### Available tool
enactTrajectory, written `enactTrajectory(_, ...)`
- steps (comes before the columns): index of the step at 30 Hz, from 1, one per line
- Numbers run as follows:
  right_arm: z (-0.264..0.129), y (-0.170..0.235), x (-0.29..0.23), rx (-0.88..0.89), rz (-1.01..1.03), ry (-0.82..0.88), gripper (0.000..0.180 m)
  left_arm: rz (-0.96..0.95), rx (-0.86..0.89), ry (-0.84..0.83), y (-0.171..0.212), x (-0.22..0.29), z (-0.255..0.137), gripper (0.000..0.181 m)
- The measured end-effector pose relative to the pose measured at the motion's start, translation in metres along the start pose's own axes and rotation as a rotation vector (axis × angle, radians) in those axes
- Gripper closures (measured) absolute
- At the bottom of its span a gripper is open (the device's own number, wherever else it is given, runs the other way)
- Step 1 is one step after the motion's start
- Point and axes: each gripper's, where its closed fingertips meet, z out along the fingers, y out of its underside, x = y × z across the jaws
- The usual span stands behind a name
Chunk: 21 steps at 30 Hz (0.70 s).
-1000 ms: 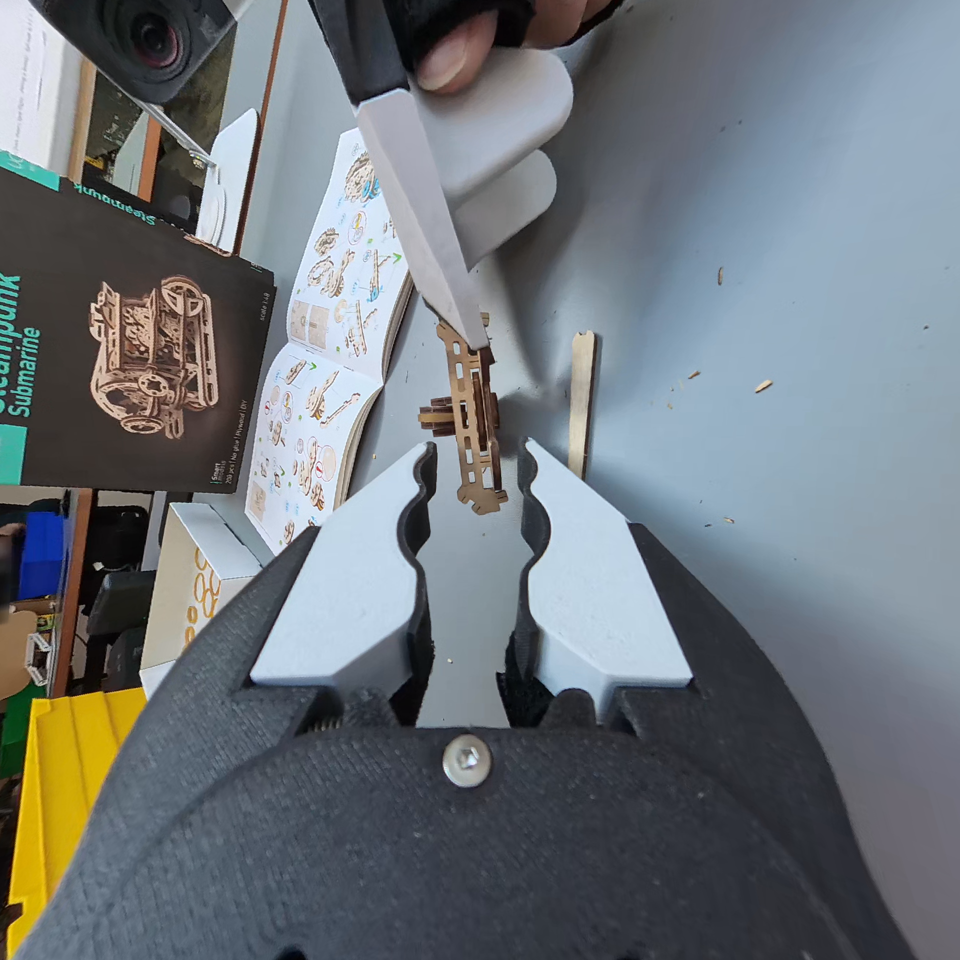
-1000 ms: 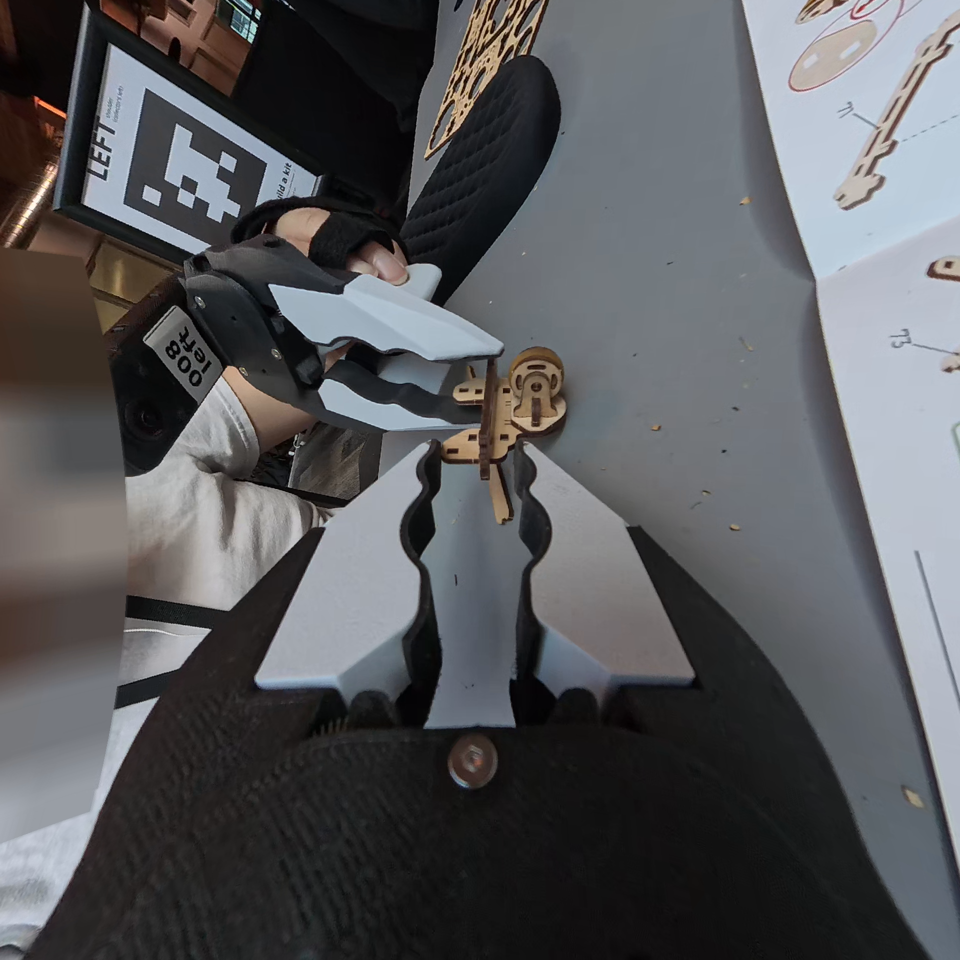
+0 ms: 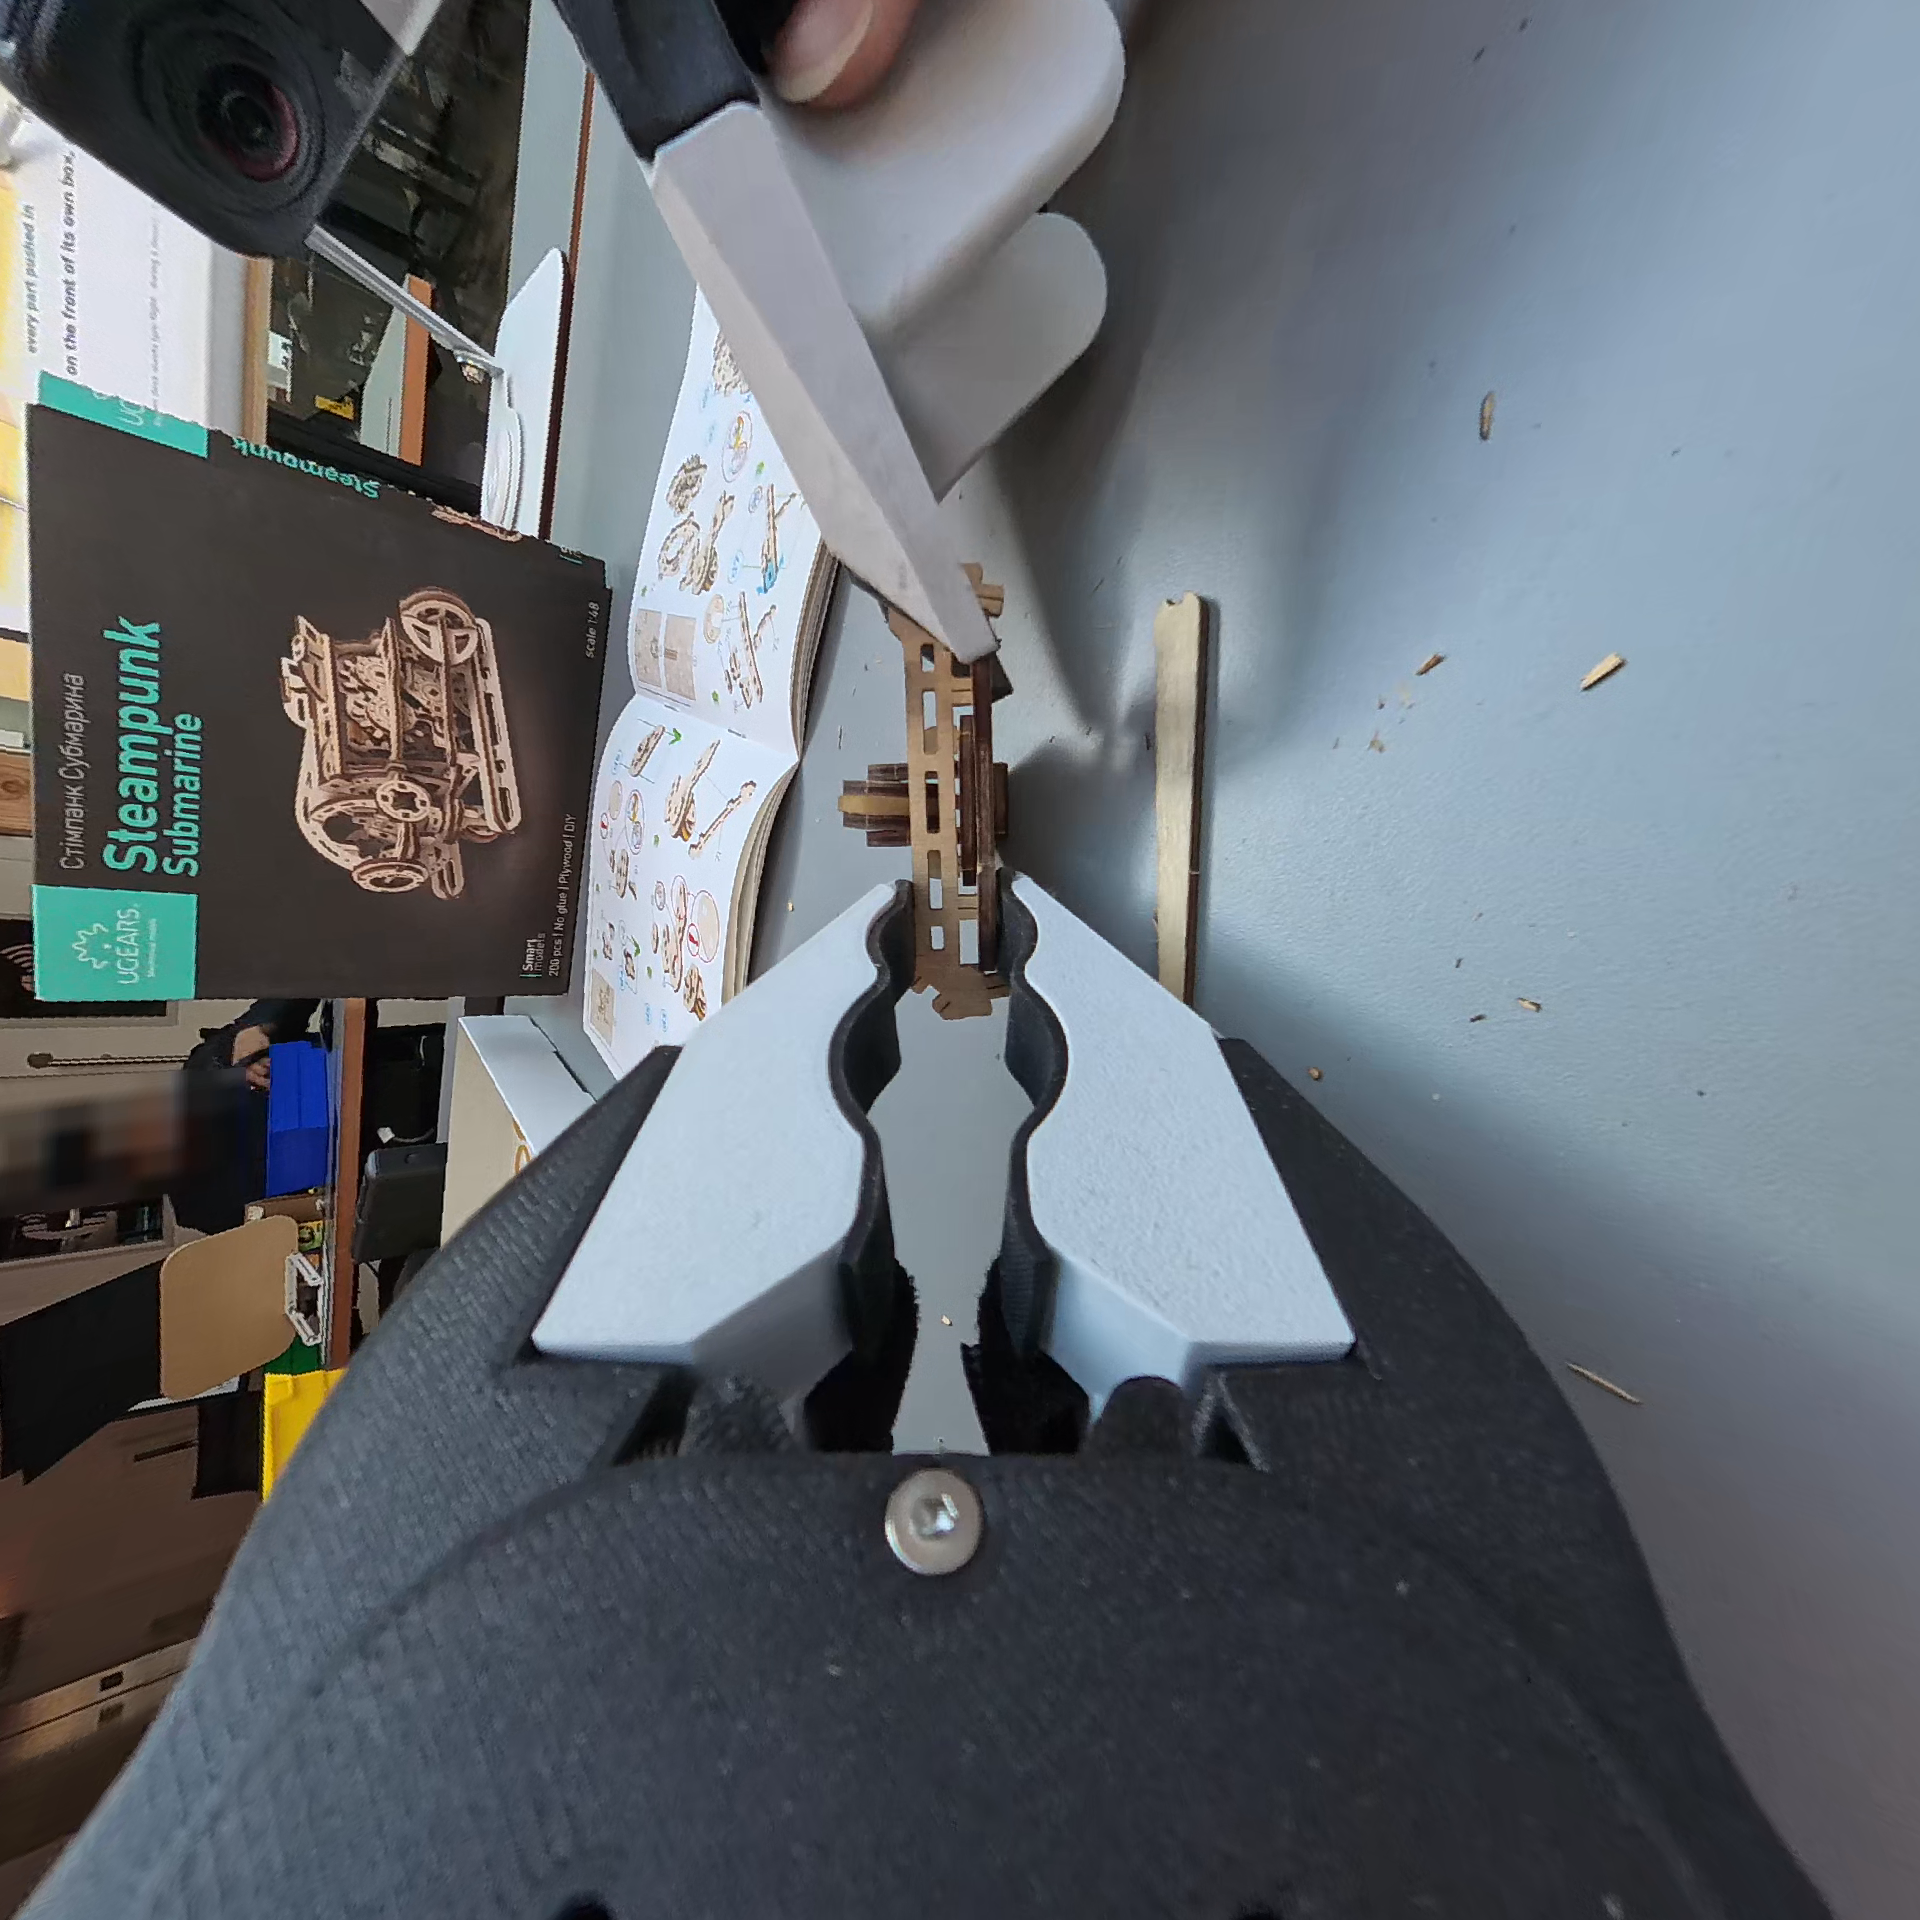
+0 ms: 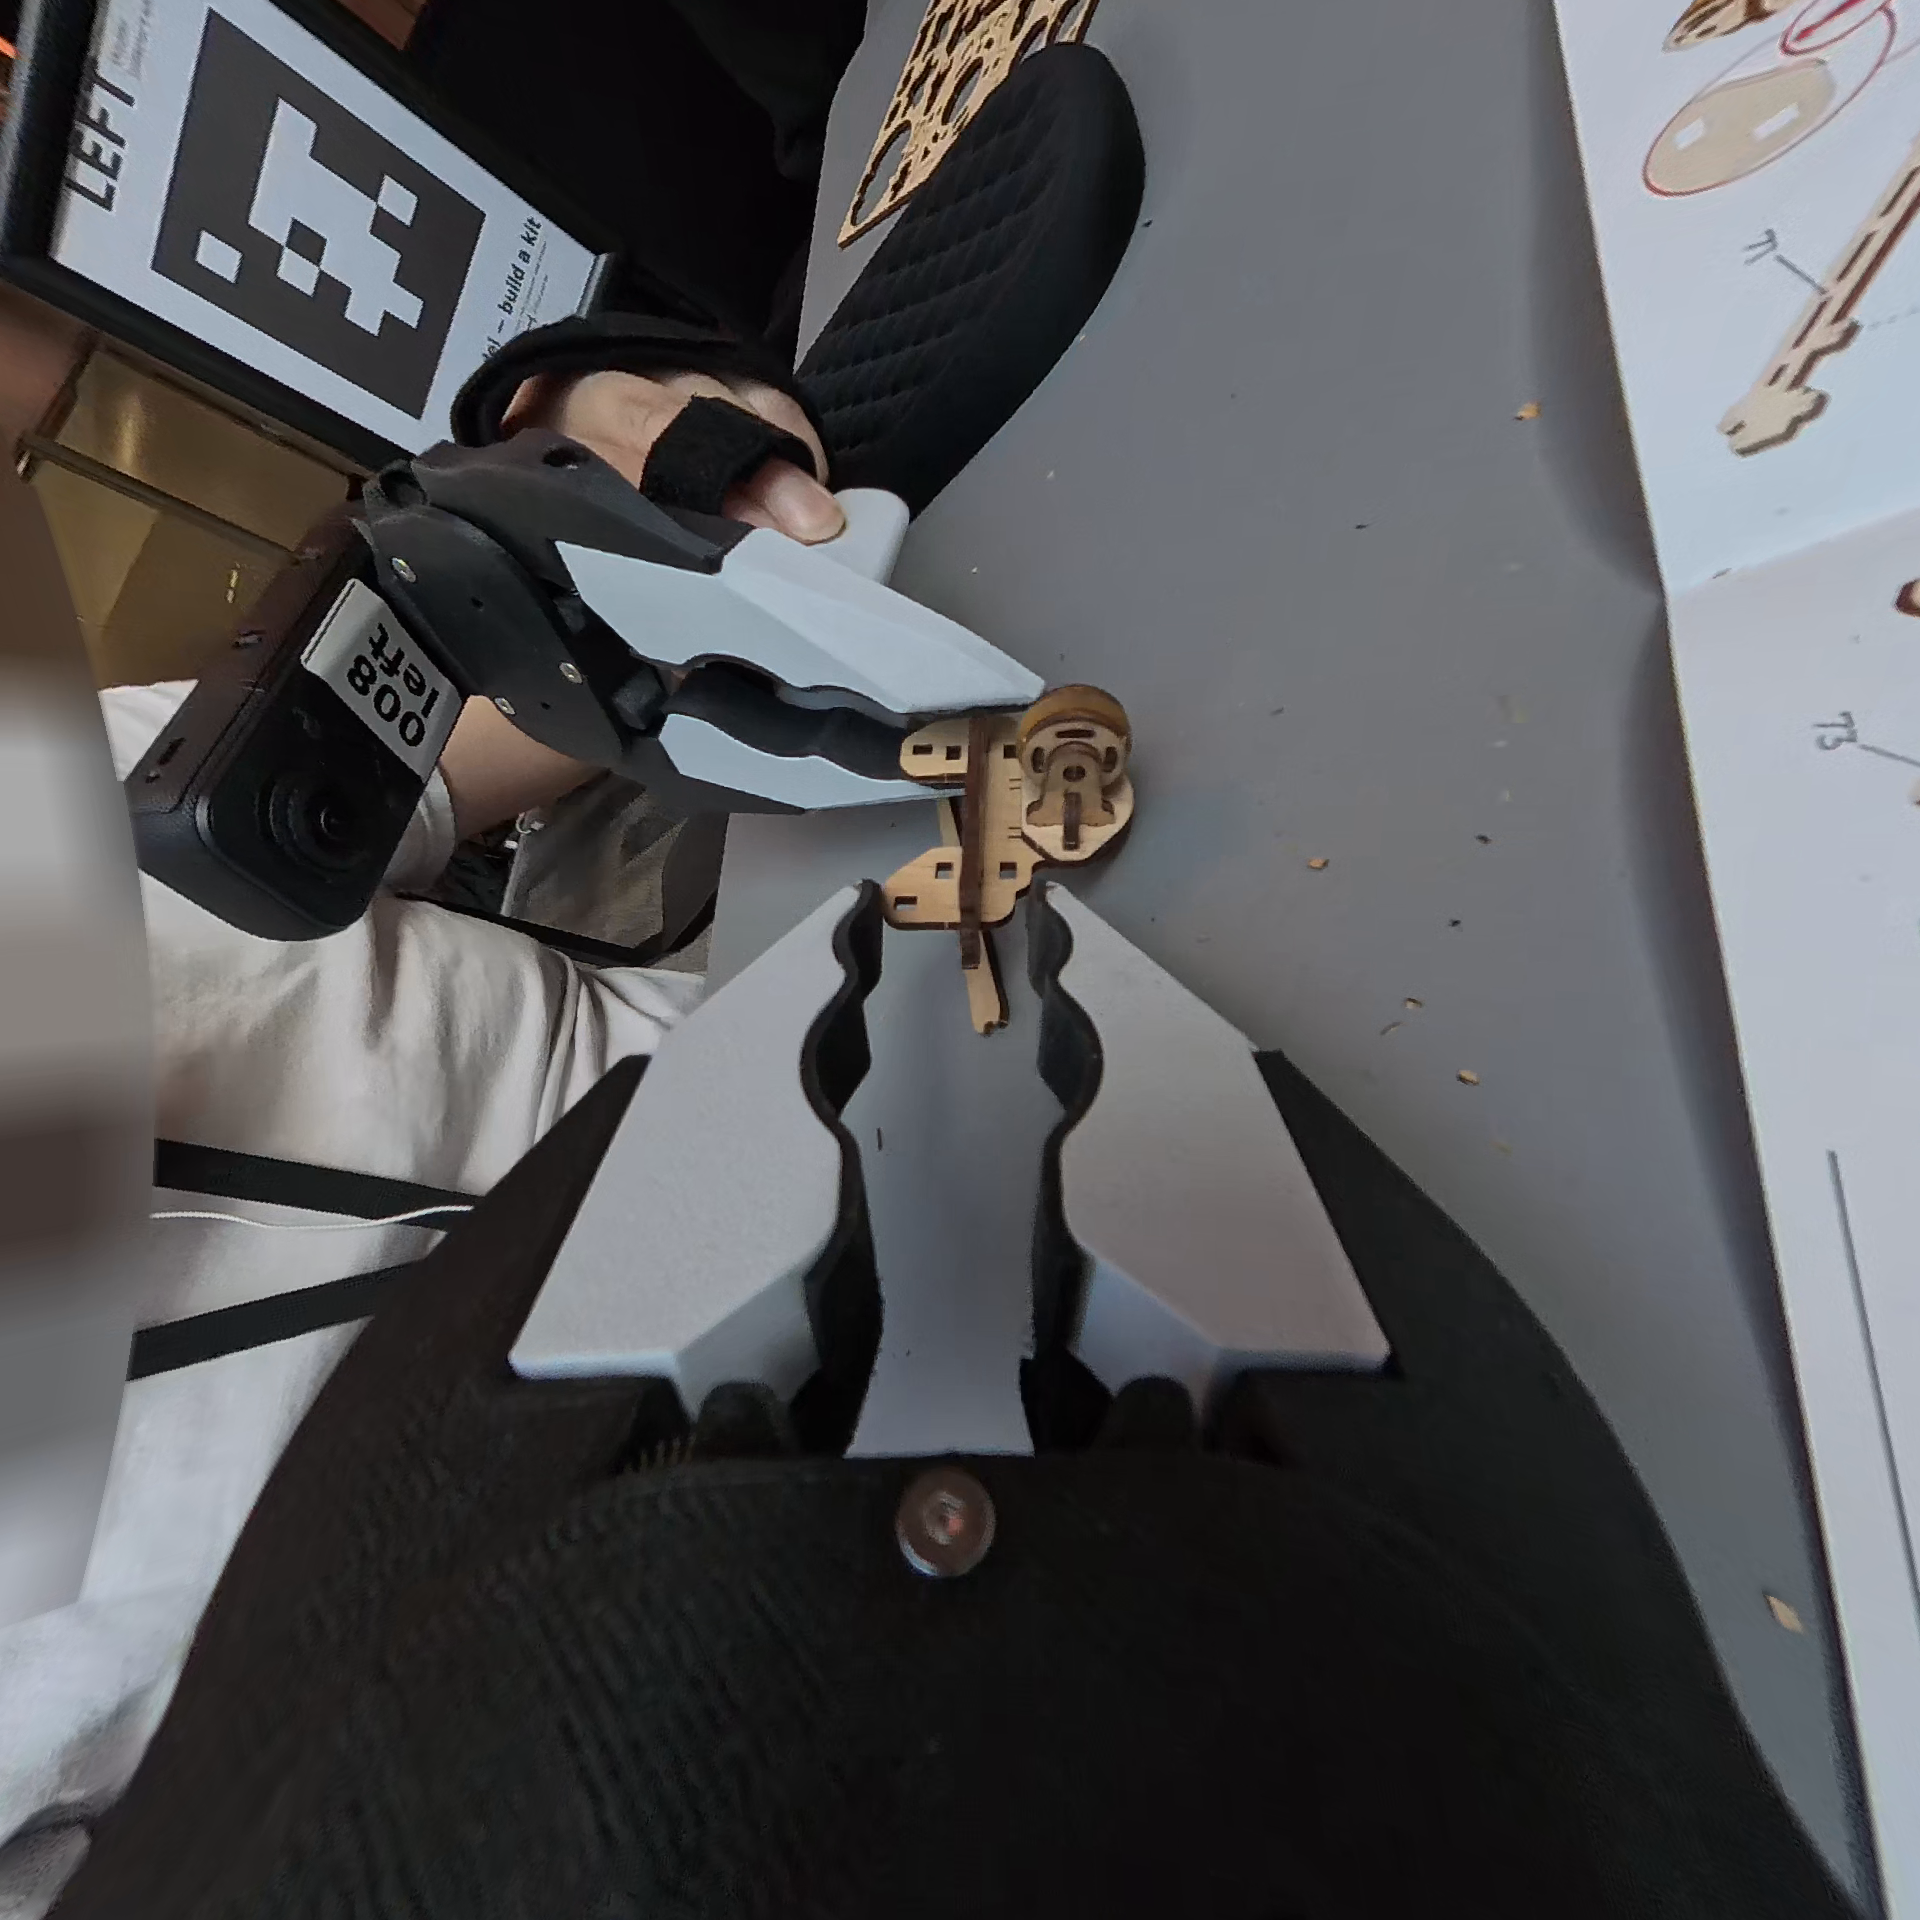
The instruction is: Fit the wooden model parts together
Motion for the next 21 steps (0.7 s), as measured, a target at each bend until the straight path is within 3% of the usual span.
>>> enactTrajectory(3,-0.007,-0.005,-0.005,-0.017,-0.239,0.094,0.146,0.015,-0.018,0.006,0.001,-0.001,-0.001,0.167)
enactTrajectory(5,-0.013,-0.016,-0.018,0.014,-0.532,0.192,0.139,0.009,-0.028,0.021,0.002,-0.001,-0.001,0.167)
enactTrajectory(7,-0.019,-0.020,-0.017,-0.017,-0.827,0.412,0.131,0.001,-0.036,0.033,0.003,-0.002,-0.001,0.167)
enactTrajectory(9,-0.013,-0.015,-0.017,-0.107,-0.983,0.554,0.132,-0.006,-0.055,0.045,0.005,-0.003,-0.001,0.167)
enactTrajectory(15,0.001,-0.013,0.015,-0.304,-1.136,0.831,0.151,-0.010,-0.072,0.058,0.004,-0.007,-0.002,0.167)
enactTrajectory(17,0.001,-0.015,0.018,-0.303,-1.142,0.854,0.161,-0.008,-0.076,0.066,0.003,-0.006,-0.002,0.167)
enactTrajectory(21,0.001,-0.014,0.019,-0.294,-1.124,0.839,0.160,-0.028,-0.069,0.088,0.001,-0.004,-0.002,0.167)
